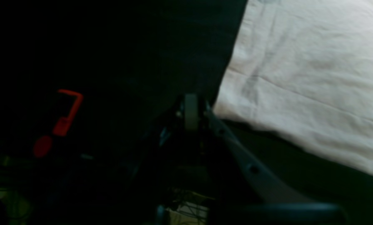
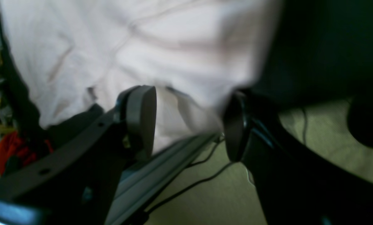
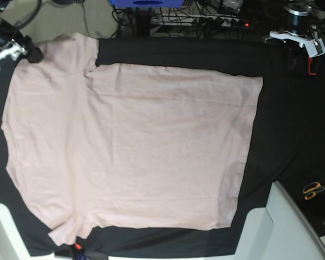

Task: Fold the T-shirt properly
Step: 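Pinch the shirt edge with the right and left grippers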

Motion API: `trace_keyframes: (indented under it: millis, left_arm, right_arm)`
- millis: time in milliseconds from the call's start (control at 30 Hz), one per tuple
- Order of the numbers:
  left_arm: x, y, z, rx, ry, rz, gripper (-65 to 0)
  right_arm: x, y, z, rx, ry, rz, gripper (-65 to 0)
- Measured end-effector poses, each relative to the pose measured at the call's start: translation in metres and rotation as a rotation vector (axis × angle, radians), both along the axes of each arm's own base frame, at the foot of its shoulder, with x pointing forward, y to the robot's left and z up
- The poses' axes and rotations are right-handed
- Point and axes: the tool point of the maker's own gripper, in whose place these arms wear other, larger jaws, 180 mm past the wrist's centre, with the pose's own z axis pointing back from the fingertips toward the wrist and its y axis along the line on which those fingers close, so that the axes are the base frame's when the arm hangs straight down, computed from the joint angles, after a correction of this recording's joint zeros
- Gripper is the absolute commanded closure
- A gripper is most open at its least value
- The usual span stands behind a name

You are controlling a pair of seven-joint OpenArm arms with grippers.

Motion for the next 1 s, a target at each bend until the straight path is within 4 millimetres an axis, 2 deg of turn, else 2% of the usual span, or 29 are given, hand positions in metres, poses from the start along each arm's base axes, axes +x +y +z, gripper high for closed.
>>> trace_keyframes:
  millis: [133,167,200,267,333,367,433,533,633,700,833,1000]
  left_arm:
    - [0.0,0.0,0.0,0.0,0.001,-0.001,0.0]
    - [0.0,0.0,0.0,-0.001,0.001,0.0,0.0]
    - [0.0,0.0,0.0,-0.001,0.001,0.0,0.0]
    - [0.0,0.0,0.0,-0.002,0.0,0.001,-10.4]
    - [0.0,-0.001,-0.001,-0.005,0.001,0.001,-16.8]
    - [0.0,-0.002,-0.001,-0.006,0.002,0.0,-18.9]
    - [0.001,-0.003,-0.001,-0.009,-0.001,-0.003,-20.9]
    - [0.014,-0.011,-0.003,-0.032,-0.027,-0.008,-20.7]
    - [0.021,-0.026,-0.017,-0.066,-0.016,-0.031,-20.7]
    - [0.016,-0.029,-0.031,-0.137,0.008,0.01,-20.9]
    - [0.007,-0.018,-0.052,-0.317,0.019,0.195,-21.1]
    - [0.002,-0.005,-0.063,-0.295,0.042,0.231,-21.2]
  right_arm:
    - [0.001,0.003,-0.001,0.006,-0.004,0.002,-31.7]
    - [0.001,0.003,-0.001,0.006,-0.004,0.002,-29.9]
    - [0.001,0.003,-0.001,0.006,-0.003,0.002,-26.3]
    - [0.0,0.003,-0.001,0.007,0.0,0.002,-15.9]
    - [-0.001,0.004,-0.002,0.008,0.004,0.002,-3.3]
    - [-0.002,0.004,-0.003,0.008,0.009,0.005,0.0]
    - [-0.002,0.004,-0.003,0.009,0.009,0.003,-2.1]
    - [-0.002,0.004,-0.003,0.01,0.009,0.003,-0.5]
    - [-0.002,0.004,-0.003,0.01,0.009,0.004,-0.6]
    - [-0.002,0.004,-0.003,0.01,0.009,0.004,-0.6]
    - [-0.002,0.004,-0.003,0.01,0.01,0.004,-0.6]
    - [-0.002,0.004,-0.003,0.01,0.01,0.004,-0.6]
